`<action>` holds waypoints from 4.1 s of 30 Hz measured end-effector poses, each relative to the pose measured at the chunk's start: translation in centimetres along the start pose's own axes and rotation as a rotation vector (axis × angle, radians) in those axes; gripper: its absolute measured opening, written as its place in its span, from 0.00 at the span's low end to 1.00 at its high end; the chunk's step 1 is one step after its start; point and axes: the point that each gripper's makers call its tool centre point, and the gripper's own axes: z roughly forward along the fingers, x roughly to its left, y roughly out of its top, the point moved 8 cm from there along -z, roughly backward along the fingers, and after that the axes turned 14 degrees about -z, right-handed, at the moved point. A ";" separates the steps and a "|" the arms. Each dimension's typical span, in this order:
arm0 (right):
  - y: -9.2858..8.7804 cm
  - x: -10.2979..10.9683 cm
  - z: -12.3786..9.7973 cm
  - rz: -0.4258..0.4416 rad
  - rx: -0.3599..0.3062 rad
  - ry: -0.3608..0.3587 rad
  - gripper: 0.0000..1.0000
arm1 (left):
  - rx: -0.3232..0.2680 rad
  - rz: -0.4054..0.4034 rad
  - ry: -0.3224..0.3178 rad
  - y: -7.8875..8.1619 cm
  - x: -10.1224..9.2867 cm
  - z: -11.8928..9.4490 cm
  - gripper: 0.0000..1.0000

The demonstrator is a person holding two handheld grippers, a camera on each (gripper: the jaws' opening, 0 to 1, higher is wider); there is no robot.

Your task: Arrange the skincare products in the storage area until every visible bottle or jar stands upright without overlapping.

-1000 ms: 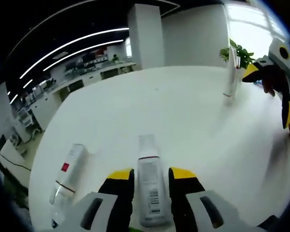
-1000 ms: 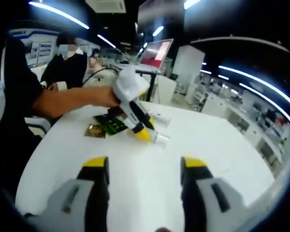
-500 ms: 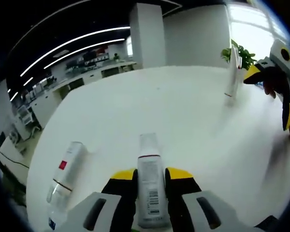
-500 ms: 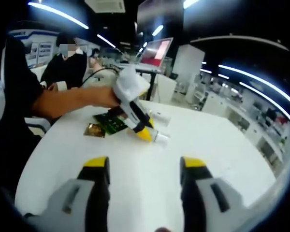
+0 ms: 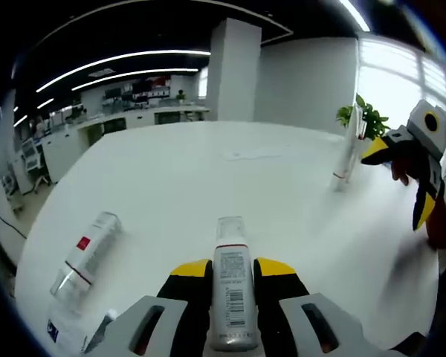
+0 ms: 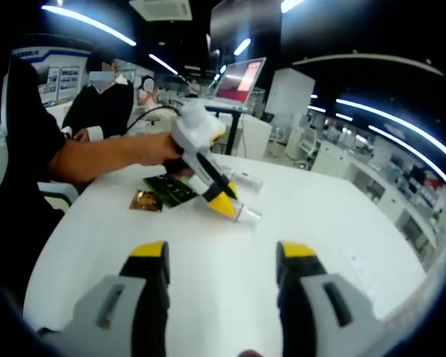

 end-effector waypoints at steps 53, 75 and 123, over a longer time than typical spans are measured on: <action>4.4 -2.2 -5.1 0.013 -0.243 -0.120 0.47 | -0.143 -0.290 -0.901 2.4 -11.1 -5.6 0.21; 8.1 -1.2 -8.2 0.012 -0.476 -0.089 0.37 | -0.185 -0.238 -1.130 2.4 -15.7 -8.6 0.21; 9.8 -2.7 -11.9 0.496 -0.829 -0.049 0.34 | -0.818 0.933 -0.083 4.6 -24.2 -14.1 0.21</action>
